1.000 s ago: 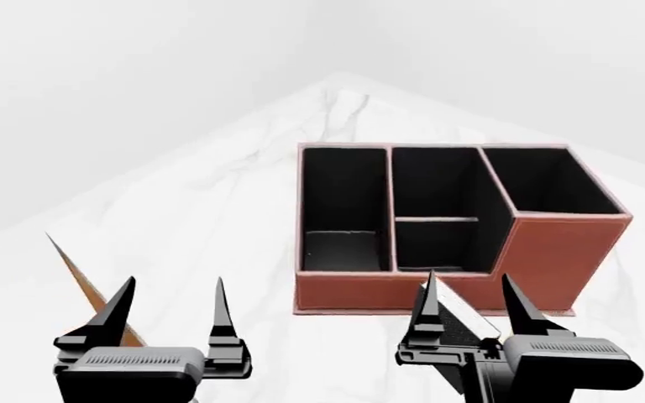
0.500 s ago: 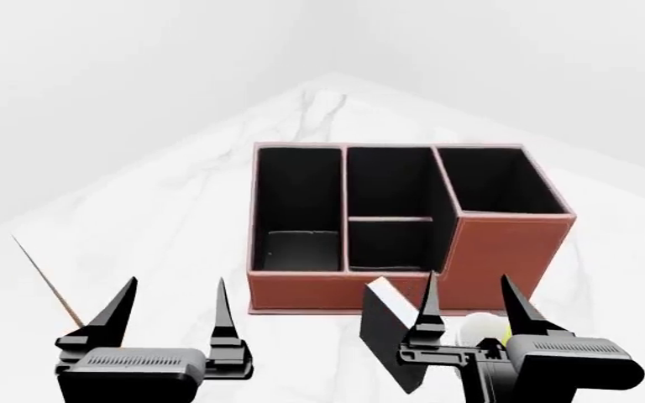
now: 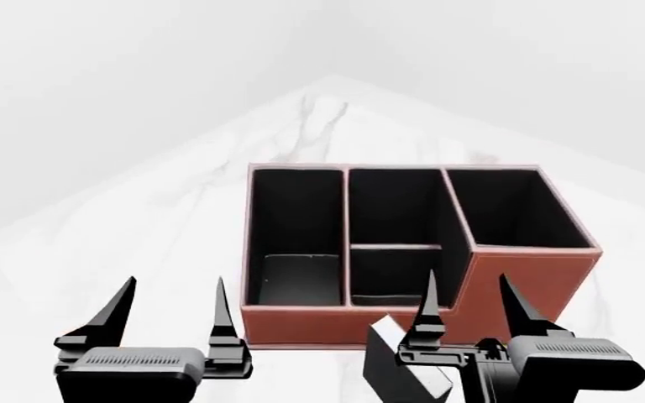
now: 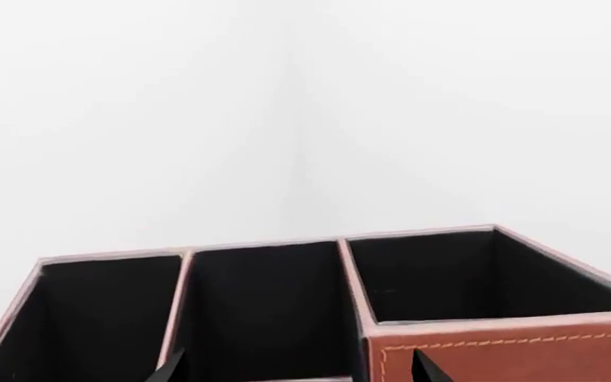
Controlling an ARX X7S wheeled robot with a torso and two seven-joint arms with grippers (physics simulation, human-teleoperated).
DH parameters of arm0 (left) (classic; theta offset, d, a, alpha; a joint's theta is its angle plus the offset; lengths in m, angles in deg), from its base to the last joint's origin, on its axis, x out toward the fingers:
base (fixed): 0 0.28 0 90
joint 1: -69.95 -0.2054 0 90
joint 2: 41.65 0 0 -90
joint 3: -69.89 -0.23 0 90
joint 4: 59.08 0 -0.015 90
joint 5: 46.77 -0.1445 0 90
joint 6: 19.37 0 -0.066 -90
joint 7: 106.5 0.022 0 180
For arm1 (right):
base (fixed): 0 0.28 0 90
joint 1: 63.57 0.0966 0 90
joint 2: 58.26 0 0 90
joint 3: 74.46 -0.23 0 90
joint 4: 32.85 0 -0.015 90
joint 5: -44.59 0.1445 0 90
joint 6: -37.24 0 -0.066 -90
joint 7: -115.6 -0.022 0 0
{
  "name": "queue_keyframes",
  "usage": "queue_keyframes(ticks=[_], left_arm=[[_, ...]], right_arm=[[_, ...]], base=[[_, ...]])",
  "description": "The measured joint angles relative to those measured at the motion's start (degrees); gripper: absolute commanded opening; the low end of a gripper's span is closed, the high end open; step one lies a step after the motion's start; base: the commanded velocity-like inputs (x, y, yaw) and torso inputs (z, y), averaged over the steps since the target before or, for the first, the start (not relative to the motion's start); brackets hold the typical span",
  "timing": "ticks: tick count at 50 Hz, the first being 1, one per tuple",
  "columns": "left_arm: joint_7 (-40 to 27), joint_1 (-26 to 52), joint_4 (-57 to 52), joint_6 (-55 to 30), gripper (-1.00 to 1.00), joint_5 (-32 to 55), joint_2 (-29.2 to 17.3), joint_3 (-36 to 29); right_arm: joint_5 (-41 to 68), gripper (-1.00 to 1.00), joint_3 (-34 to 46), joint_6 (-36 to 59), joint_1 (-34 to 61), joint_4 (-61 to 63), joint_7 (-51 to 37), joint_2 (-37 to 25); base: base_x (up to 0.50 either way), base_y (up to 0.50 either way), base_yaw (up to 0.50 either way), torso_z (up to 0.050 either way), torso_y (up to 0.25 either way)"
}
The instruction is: Pick up the book and place it in the right compartment of the caddy.
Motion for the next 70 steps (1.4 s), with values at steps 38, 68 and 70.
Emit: queue_keyframes(ticks=[38,68,70], left_arm=[[-0.47,-0.05,-0.53,-0.03,1.0,0.95,-0.97,-1.22],[-1.46,0.14,-1.9,-1.08,1.0,1.42,-1.67,-1.47],[-1.51,0.16,-1.89,-1.08,1.0,1.45,-1.7,-1.5]], right_arm=[[3.38,1.0,-0.05,3.35,-1.23,7.51,1.26,-5.18],[15.39,1.0,-1.74,11.4,-5.33,14.3,8.02,-16.68],[15.6,1.0,-1.7,11.46,-5.67,14.2,8.15,-16.84]], base=[[0.03,-0.03,0.0,0.0,0.0],[0.0,0.0,0.0,0.0,0.0],[0.0,0.0,0.0,0.0,0.0]])
